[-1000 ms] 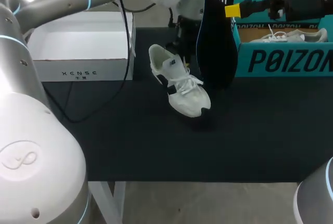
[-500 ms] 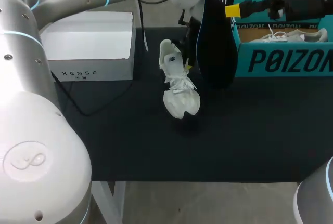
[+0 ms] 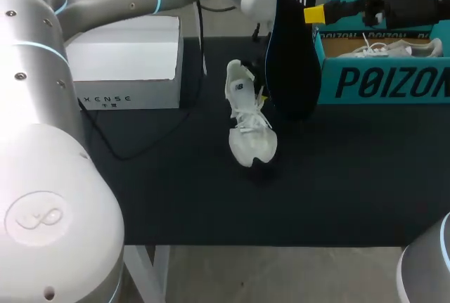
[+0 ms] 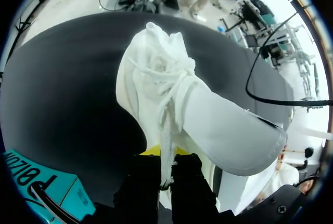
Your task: Take the shoe out of the shoebox, open the shoe tongue, remove and reinsert the insole, then place the shoe into the shoebox
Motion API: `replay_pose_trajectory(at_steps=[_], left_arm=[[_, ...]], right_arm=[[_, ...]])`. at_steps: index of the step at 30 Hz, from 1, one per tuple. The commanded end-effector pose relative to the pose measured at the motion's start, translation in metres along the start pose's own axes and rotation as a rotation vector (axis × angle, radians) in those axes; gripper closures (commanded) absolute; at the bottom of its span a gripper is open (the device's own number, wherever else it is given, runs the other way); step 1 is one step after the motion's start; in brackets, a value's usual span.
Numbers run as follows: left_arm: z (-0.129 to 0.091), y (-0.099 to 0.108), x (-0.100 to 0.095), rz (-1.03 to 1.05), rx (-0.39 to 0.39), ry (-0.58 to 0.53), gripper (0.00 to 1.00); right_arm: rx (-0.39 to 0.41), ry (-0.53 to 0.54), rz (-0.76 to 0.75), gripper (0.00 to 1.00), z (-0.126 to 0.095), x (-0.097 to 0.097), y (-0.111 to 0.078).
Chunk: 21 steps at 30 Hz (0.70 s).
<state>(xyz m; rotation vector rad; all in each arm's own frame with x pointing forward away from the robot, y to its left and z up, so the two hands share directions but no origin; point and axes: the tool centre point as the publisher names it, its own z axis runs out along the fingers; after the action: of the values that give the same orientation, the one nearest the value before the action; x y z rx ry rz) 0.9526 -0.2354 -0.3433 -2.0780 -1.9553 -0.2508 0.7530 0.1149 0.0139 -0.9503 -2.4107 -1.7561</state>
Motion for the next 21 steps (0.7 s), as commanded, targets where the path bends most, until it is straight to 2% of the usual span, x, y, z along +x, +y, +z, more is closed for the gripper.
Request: replay_pose_trajectory(at_steps=[1, 14, 21], left_arm=[[0.003, 0.004, -0.009, 0.021, -0.006, 0.021, 1.00], [0.010, 0.008, -0.016, 0.101, -0.028, 0.020, 1.00], [0.023, 0.012, -0.021, 0.085, -0.007, 0.031, 1.00]], right_arm=[[0.002, -0.001, 0.001, 1.00, 0.001, 0.000, 0.000], [0.002, -0.001, 0.001, 1.00, 0.001, 0.000, 0.000], [0.002, -0.001, 0.001, 1.00, 0.001, 0.000, 0.000]])
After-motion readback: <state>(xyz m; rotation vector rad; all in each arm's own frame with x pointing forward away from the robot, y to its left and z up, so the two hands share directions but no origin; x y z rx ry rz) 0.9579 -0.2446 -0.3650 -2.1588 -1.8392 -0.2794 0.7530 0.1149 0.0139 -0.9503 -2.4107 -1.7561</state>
